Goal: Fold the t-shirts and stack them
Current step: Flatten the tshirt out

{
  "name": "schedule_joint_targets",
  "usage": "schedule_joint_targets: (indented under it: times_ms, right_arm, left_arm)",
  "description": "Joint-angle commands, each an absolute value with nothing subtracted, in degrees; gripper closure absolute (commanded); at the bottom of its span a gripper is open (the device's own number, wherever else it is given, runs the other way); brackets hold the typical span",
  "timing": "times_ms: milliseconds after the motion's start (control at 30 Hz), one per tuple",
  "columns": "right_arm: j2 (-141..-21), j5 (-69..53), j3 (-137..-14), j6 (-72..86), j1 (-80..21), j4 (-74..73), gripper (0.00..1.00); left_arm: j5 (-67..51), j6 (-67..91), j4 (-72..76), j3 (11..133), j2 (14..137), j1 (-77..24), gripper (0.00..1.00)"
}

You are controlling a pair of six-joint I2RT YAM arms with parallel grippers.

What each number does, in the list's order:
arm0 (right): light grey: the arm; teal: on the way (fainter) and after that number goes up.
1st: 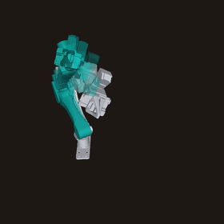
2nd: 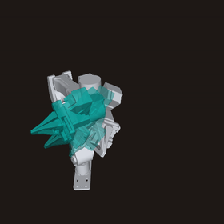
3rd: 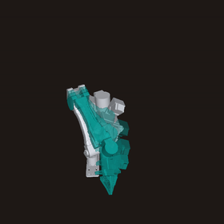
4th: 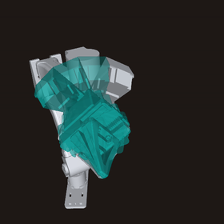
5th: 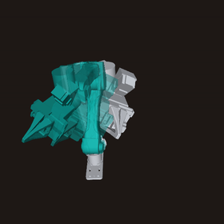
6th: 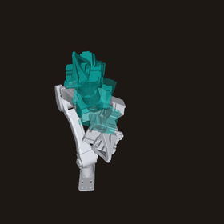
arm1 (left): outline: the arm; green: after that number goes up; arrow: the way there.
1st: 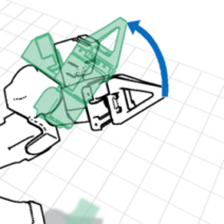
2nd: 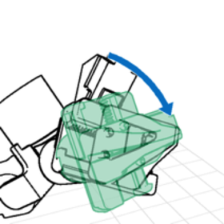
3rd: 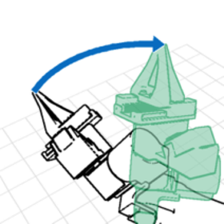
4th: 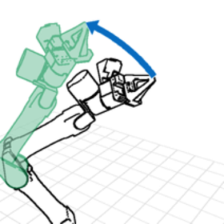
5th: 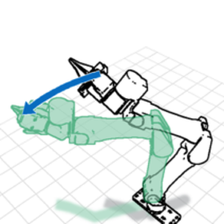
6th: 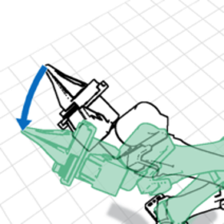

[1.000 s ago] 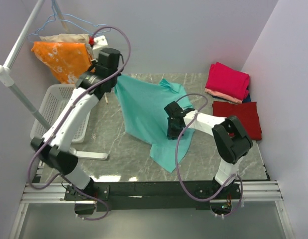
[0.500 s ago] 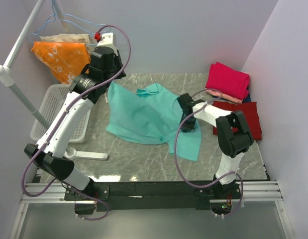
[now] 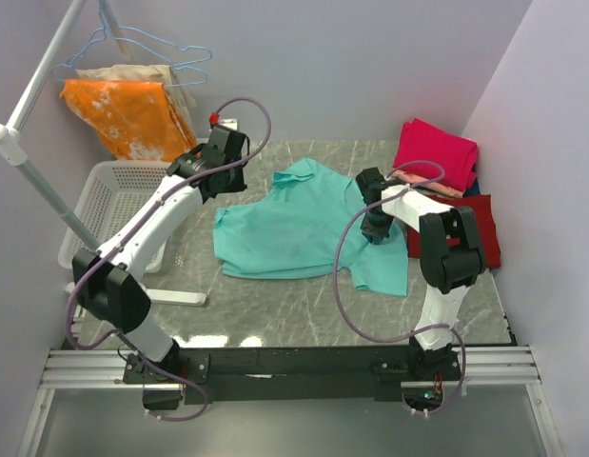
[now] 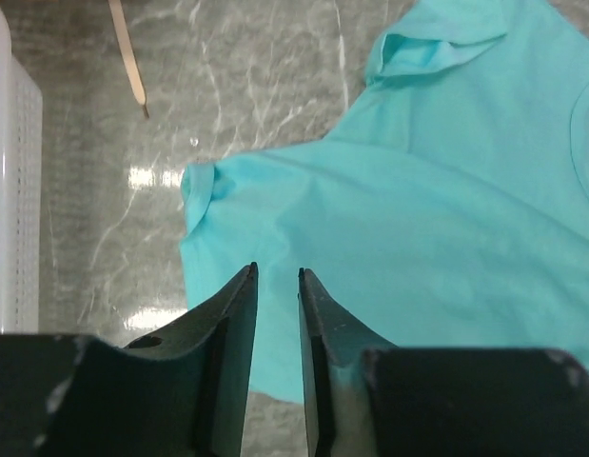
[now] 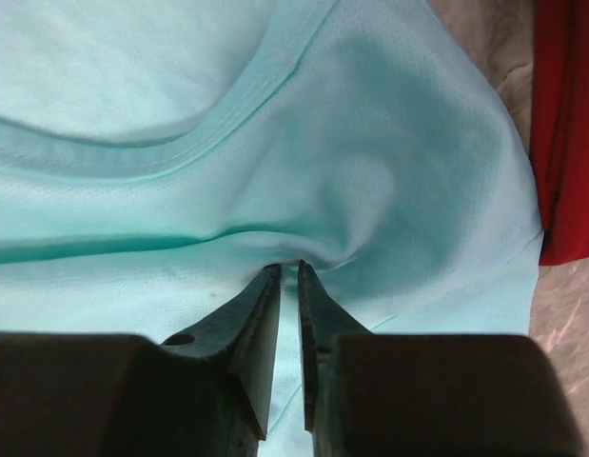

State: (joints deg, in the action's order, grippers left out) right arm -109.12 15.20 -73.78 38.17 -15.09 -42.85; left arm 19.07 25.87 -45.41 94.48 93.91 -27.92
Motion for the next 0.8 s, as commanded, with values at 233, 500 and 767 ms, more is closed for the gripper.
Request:
schedule_joint_targets:
  times_ms: [233,500,767]
  right_arm:
    - [-92.9,20.5,-75.9,35.5,-26.9,-39.8,0.68]
    - [-92.4,14.6,-75.4,35.6,-33.8,-37.8,0.67]
    - [-92.2,15.1,-75.4,36.6,-36.0,-38.0,0.67]
  left_arm:
    - [6.4,31.3,-43.6,76.0,87.5,-27.9,0.68]
    - [6.7,32.4,-40.5,74.7,94.4,-27.8,0.69]
    - [11.9,33.5,-42.9,79.4,108.7,-27.2,0.73]
